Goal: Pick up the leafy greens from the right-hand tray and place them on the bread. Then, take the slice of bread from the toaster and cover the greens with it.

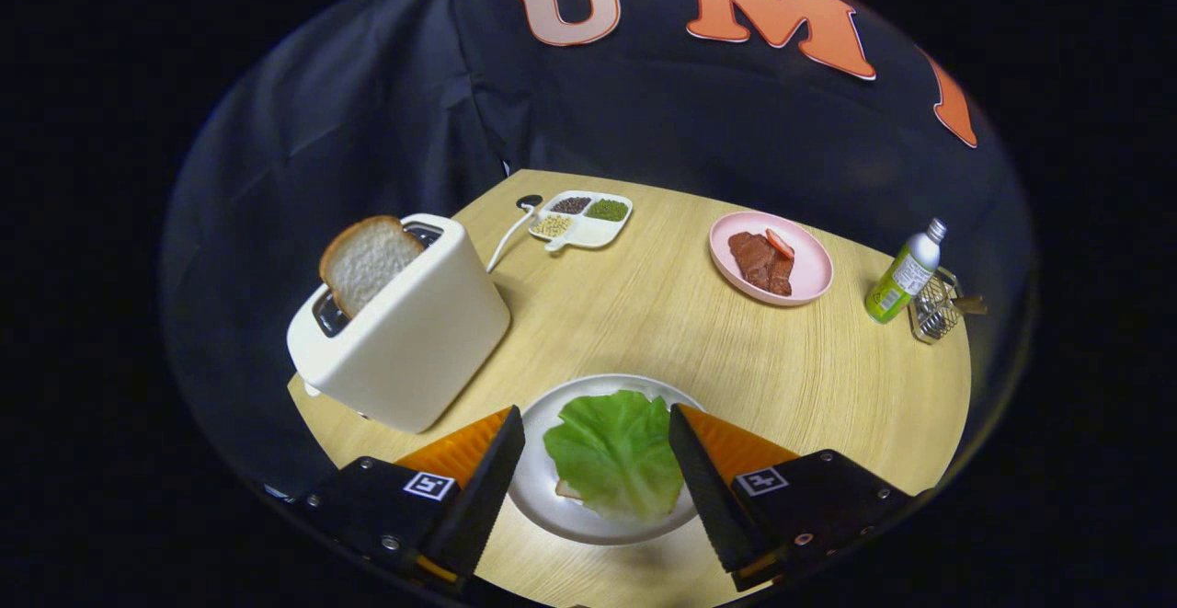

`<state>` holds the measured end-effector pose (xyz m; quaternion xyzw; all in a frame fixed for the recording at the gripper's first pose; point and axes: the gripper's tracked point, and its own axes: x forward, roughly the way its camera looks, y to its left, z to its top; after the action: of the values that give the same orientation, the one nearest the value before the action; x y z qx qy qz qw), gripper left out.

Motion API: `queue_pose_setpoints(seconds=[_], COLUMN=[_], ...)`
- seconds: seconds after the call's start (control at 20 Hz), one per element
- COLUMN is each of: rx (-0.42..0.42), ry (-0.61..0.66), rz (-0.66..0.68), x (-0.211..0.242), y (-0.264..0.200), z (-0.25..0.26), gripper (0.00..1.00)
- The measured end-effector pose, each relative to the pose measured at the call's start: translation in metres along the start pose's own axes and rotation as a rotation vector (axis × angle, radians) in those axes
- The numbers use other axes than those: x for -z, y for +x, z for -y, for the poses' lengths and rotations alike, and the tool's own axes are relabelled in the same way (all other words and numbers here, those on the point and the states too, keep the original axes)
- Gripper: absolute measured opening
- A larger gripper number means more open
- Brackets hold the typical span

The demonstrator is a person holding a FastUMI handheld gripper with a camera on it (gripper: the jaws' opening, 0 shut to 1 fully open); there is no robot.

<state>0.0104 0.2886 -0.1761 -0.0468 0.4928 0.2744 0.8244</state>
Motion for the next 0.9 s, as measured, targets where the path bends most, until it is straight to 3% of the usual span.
queue_pose_setpoints(seconds=[0.65,0.9], rx=[-0.155,-0.163], ry=[-0.027,-0.015], rz=[-0.006,-0.038], x=[-0.092,-0.105], y=[0.0,0.02], z=[-0.13,-0.16], gripper=[0.97,0.95])
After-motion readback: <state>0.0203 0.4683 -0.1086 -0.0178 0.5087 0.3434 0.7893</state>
